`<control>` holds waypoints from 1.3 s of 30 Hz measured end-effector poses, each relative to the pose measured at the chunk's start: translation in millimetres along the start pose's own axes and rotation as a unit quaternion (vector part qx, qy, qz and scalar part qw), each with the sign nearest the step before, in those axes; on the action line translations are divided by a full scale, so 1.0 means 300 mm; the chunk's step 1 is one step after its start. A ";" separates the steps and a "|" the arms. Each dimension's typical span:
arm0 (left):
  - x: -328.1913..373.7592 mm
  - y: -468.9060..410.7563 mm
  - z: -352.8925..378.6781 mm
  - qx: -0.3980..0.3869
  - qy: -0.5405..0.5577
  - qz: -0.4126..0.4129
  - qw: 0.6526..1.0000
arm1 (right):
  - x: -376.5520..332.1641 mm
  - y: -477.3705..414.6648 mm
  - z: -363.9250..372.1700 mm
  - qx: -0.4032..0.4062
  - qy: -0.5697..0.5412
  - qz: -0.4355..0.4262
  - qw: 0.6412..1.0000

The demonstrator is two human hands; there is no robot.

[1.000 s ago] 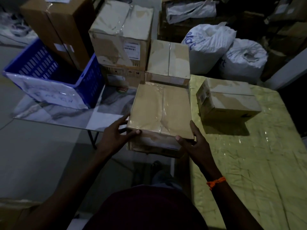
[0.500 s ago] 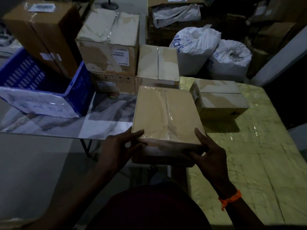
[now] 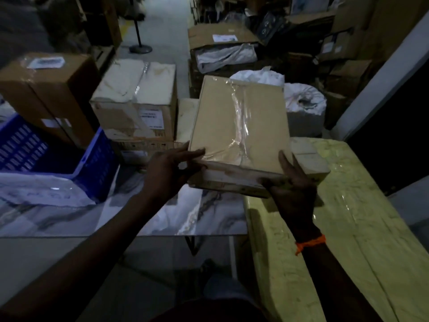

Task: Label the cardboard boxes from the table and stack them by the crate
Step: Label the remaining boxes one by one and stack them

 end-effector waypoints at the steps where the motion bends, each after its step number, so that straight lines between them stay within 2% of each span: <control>1: -0.022 -0.046 -0.011 0.001 -0.008 -0.006 1.000 | -0.006 -0.047 0.033 -0.001 -0.007 -0.002 1.000; 9: -0.163 -0.365 -0.053 0.028 -0.073 -0.032 0.996 | 0.032 -0.372 0.286 -0.025 -0.074 0.027 0.997; 16: -0.311 -0.608 -0.098 0.004 -0.161 -0.038 0.986 | 0.063 -0.653 0.497 -0.055 -0.089 0.025 0.994; 19: -0.373 -0.675 -0.126 -0.032 -0.197 -0.057 0.978 | 0.055 -0.696 0.579 -0.070 -0.095 0.025 0.993; 23: -0.448 -0.687 -0.148 -0.087 -0.211 -0.078 0.970 | 0.039 -0.694 0.657 -0.075 -0.086 0.014 0.993; 28: -0.470 -0.625 -0.132 -0.065 -0.207 -0.031 0.976 | 0.051 -0.668 0.682 -0.069 -0.097 0.020 0.993; 37: -0.500 -0.584 -0.118 -0.030 -0.200 -0.045 0.978 | 0.050 -0.640 0.688 -0.056 -0.106 0.018 0.993; 39: -0.471 -0.566 -0.083 -0.017 -0.210 -0.021 0.977 | 0.052 -0.628 0.697 -0.067 -0.120 0.018 0.990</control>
Point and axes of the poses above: each hand's wrist, its own y-axis away from the middle knuckle, its own z-axis out of the palm, x = y × z, the point moved 6 cm from there along -y, towards the middle knuckle, and after that the axes turned 10 degrees about y, right-handed, at the moved point
